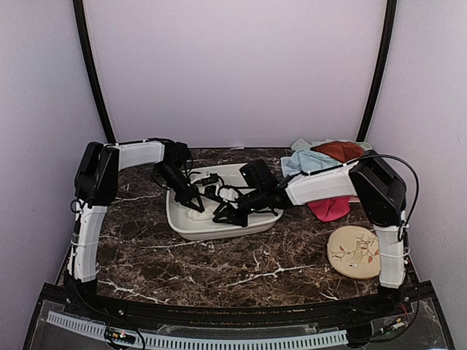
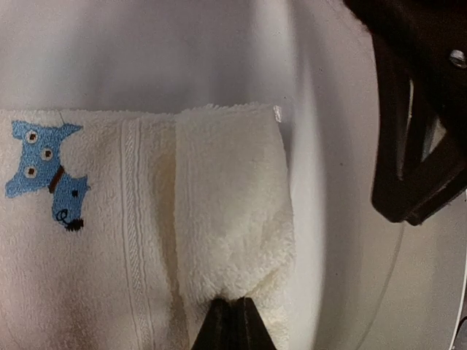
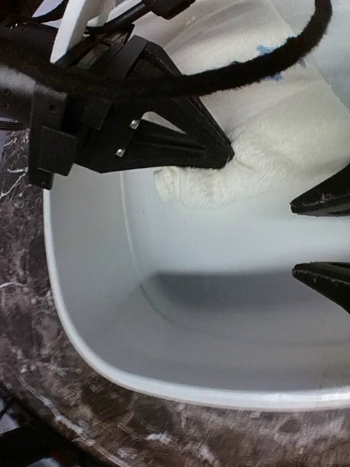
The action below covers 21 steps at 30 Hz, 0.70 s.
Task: Roll the towels
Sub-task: Fold the towel into the bin.
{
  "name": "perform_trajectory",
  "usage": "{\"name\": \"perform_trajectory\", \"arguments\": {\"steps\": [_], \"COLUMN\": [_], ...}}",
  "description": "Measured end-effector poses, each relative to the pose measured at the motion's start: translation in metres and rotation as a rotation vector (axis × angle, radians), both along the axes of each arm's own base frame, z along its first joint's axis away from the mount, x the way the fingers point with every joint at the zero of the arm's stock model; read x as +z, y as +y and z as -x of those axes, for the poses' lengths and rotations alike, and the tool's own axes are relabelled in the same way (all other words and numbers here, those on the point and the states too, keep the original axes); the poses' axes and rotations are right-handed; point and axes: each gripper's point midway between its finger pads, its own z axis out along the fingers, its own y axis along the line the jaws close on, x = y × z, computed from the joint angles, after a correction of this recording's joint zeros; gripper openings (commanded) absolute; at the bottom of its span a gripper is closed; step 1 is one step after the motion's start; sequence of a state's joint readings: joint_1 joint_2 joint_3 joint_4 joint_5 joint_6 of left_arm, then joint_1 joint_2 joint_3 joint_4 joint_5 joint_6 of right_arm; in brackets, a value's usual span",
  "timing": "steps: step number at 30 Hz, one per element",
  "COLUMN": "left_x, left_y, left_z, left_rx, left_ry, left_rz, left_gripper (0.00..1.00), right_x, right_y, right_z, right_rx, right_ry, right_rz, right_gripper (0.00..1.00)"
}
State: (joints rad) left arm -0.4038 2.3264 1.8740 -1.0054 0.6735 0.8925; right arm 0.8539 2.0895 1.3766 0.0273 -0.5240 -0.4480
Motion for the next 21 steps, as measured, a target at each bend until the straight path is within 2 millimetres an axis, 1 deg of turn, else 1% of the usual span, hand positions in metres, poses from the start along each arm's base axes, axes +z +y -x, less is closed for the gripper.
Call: {"name": "perform_trajectory", "arguments": {"steps": [2,4,7,10,12,14,16,18,21], "left_x": [0.000,0.000,0.001,0.001,0.001,0.000,0.000,0.000,0.000], "left_y": [0.000,0.001,0.004,0.009,0.011,0.011,0.011,0.011,0.011], "left_z": [-0.001,-0.003,-0.010,-0.018,-0.021,-0.022,-0.022,-0.022,-0.023], "left_rx": [0.000,0.002,0.011,0.027,0.030,0.028,0.027,0.027,0.027], "left_ry": [0.000,-0.006,-0.019,-0.027,-0.033,-0.035,-0.035,-0.036,-0.038], "left_rz": [0.000,0.001,-0.001,0.000,0.001,0.001,0.002,0.002,0.003], "left_gripper": [0.05,0.05,0.05,0.05,0.05,0.05,0.04,0.04,0.04], "right_x": [-0.009,-0.004,0.004,0.012,0.015,0.017,0.018,0.016,0.013], "right_y": [0.002,0.007,0.017,0.022,0.024,0.023,0.021,0.020,0.014], "right_z": [-0.010,-0.024,-0.042,-0.059,-0.067,-0.071,-0.074,-0.080,-0.103], "right_rx": [0.020,0.030,0.025,-0.006,-0.018,-0.026,-0.036,-0.041,-0.068], "right_ry": [-0.114,-0.319,-0.570,-0.751,-0.822,-0.848,-0.828,-0.746,-0.593], "right_rz": [0.031,0.062,0.095,0.117,0.125,0.128,0.127,0.131,0.136], "right_gripper": [0.27,0.27,0.28,0.28,0.28,0.28,0.27,0.24,0.23]}}
